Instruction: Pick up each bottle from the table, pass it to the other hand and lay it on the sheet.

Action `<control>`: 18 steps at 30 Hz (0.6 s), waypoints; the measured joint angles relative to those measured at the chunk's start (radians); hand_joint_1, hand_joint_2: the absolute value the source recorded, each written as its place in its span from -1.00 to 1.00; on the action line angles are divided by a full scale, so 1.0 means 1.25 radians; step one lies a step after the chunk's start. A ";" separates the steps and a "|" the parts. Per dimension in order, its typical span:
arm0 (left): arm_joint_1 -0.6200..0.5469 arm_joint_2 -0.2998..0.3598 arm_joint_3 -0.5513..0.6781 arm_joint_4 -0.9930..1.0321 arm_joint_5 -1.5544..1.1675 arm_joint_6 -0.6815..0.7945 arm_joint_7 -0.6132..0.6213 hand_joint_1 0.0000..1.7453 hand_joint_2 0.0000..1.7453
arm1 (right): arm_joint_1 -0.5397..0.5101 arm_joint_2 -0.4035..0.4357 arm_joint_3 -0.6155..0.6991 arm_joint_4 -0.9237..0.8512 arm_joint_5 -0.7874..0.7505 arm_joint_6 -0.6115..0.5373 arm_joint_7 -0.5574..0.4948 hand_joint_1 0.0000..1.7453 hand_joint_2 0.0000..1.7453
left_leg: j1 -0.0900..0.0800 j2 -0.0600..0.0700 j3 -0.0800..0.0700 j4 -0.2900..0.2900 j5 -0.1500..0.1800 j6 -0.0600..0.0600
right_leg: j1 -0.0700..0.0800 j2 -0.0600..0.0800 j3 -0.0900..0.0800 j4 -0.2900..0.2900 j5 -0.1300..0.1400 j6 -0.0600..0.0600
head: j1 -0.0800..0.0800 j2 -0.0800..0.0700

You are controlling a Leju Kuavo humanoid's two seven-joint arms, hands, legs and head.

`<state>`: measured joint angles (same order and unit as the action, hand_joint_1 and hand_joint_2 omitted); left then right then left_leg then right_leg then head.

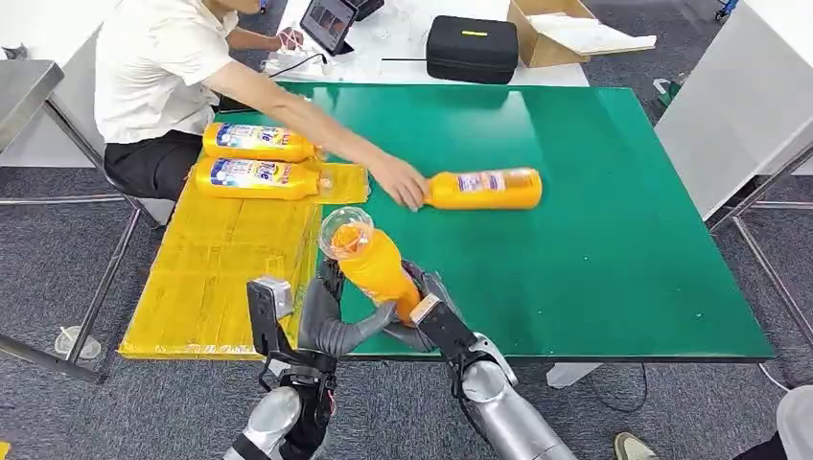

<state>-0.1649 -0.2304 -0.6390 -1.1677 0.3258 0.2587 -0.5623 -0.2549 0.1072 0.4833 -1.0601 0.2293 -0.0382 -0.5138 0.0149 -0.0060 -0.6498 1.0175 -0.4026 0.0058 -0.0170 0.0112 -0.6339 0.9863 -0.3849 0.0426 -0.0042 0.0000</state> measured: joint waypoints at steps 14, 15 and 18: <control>-0.005 0.000 -0.001 -0.016 0.005 -0.038 0.000 1.00 1.00 | -0.008 -0.009 0.032 -0.019 -0.029 0.022 0.011 1.00 1.00 | 0.000 0.000 0.000 0.000 0.000 0.000 | 0.000 0.000 0.000 0.000 0.000 0.000 | 0.000 0.000; -0.008 0.000 -0.001 -0.013 -0.002 -0.033 -0.004 1.00 1.00 | -0.008 -0.010 0.034 -0.019 -0.029 0.022 0.011 1.00 1.00 | 0.000 0.000 0.000 0.000 0.000 0.000 | 0.000 0.000 0.000 0.000 0.000 0.000 | 0.000 0.000; -0.016 0.000 -0.001 -0.003 -0.006 -0.034 -0.007 1.00 1.00 | -0.012 -0.013 0.036 -0.019 -0.030 0.022 0.012 1.00 1.00 | 0.000 0.000 0.000 0.000 0.000 0.000 | 0.000 0.000 0.000 0.000 0.000 0.000 | 0.000 0.000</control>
<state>-0.1846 -0.2304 -0.6401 -1.1711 0.3178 0.2167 -0.5707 -0.2701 0.0912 0.5283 -1.0842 0.1923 -0.0103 -0.4986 0.0149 -0.0061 -0.6497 1.0175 -0.4025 0.0058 -0.0170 0.0112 -0.6338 0.9863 -0.3848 0.0427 -0.0046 0.0000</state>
